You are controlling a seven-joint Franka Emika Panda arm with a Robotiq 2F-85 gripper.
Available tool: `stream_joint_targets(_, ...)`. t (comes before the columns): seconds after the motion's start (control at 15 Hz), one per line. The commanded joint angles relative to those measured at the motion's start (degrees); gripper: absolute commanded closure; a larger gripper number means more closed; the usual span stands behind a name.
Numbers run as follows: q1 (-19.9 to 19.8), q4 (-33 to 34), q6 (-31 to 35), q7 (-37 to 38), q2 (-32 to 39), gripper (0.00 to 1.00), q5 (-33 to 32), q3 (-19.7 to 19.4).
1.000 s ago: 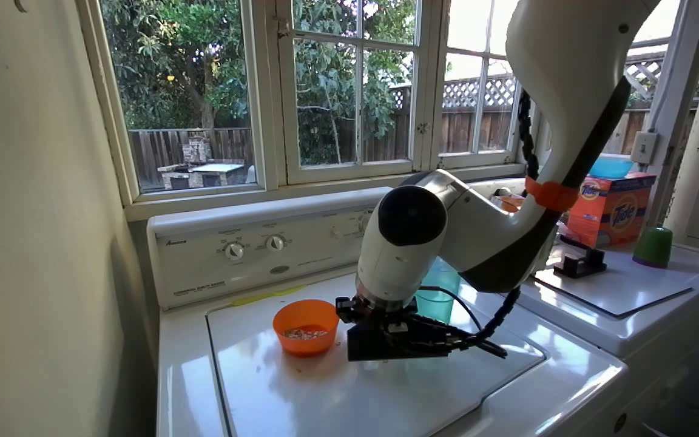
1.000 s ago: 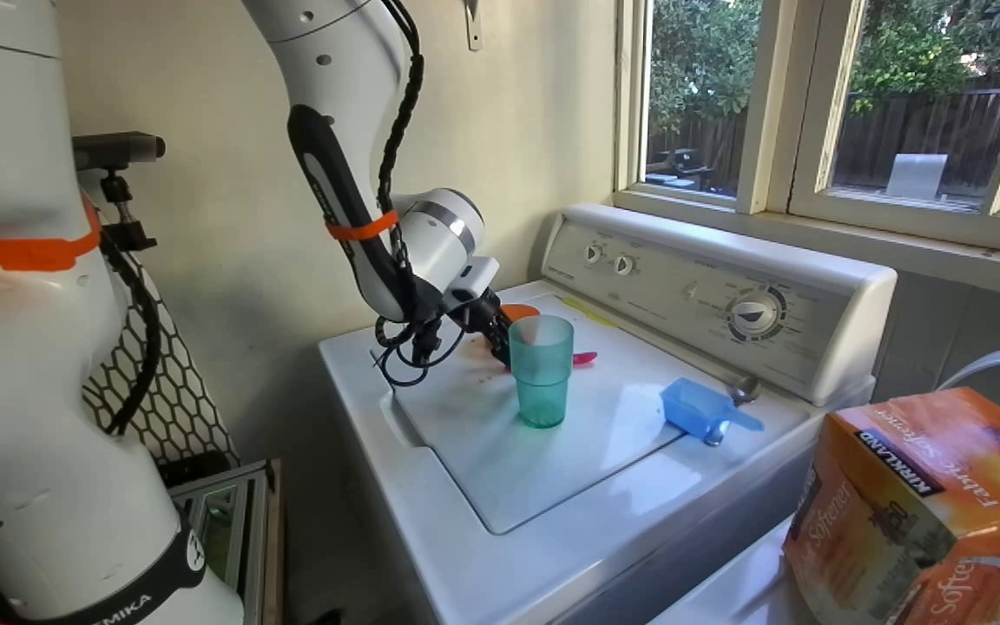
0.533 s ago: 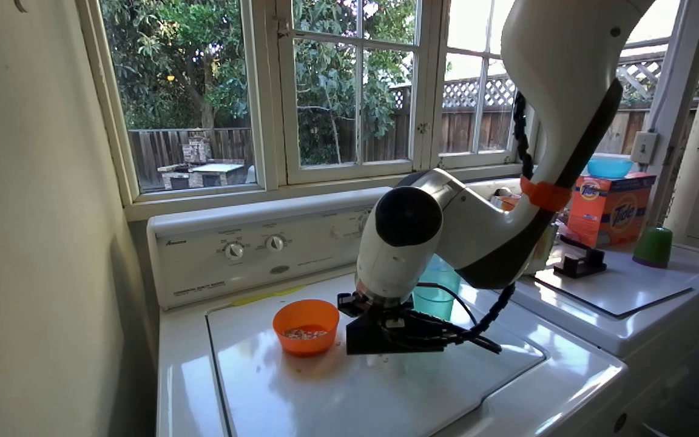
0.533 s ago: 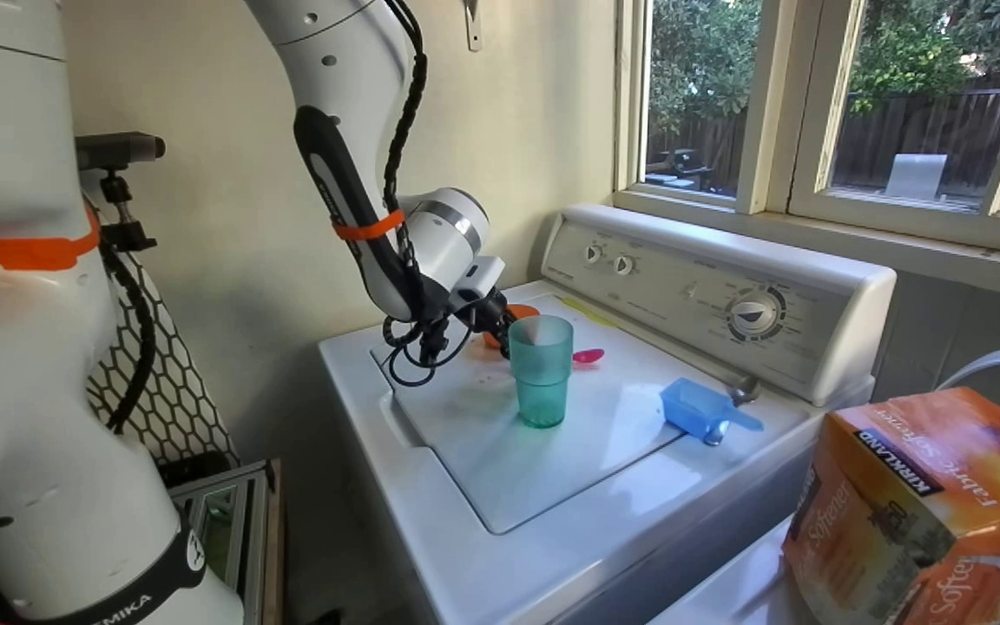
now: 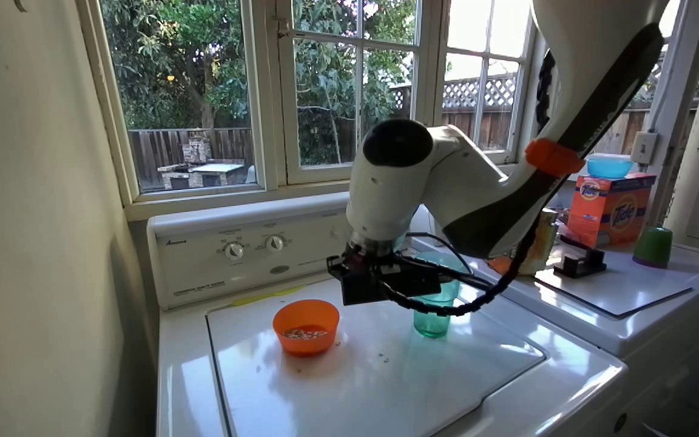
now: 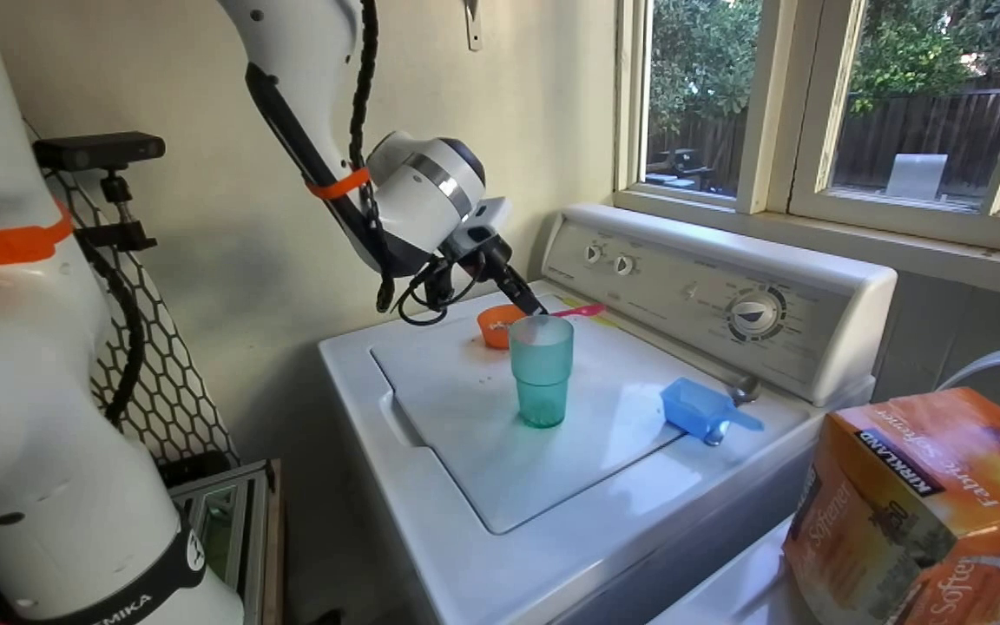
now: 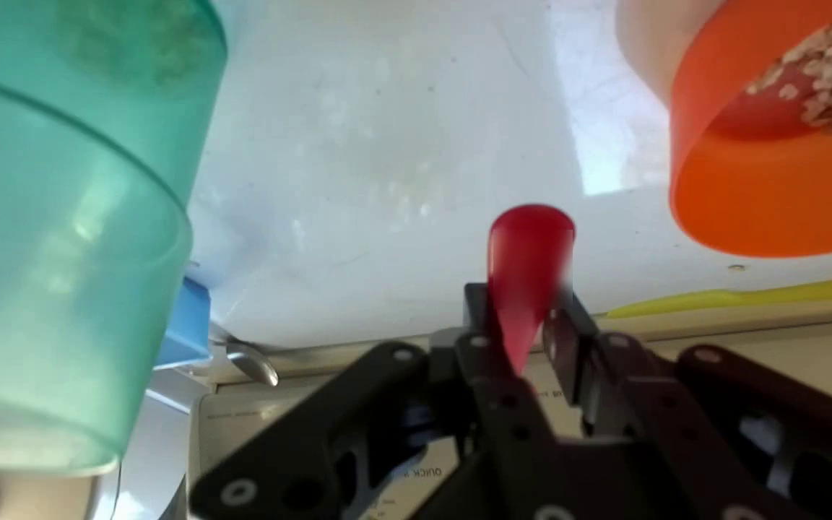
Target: Use the spoon to scoop up the contents in the bowl and put them inside the cup
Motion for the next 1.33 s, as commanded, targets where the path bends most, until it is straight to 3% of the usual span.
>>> stream_joint_targets(0.0,2.77,-5.08,1.05,-15.60,-8.33,0.94,15.32,-1.92)
stream_joint_targets(0.4,7.48,-9.45,14.33,-34.38,-8.94,0.94,43.31,-2.79)
stream_joint_targets(0.47,11.54,-10.36,16.16,-37.33,-8.42,0.94,47.96,-5.64)
stream_joint_targets(0.8,27.40,-14.78,24.91,-47.58,-7.48,0.94,70.86,-11.22)
stream_joint_targets(1.0,37.37,-15.43,20.98,-51.22,-12.71,0.94,84.39,-13.48)
stream_joint_targets(1.13,43.38,-15.13,17.35,-55.38,-18.18,0.94,93.66,-17.58)
stream_joint_targets(1.27,46.61,-14.89,13.54,-58.92,-23.64,0.94,99.08,-22.73)
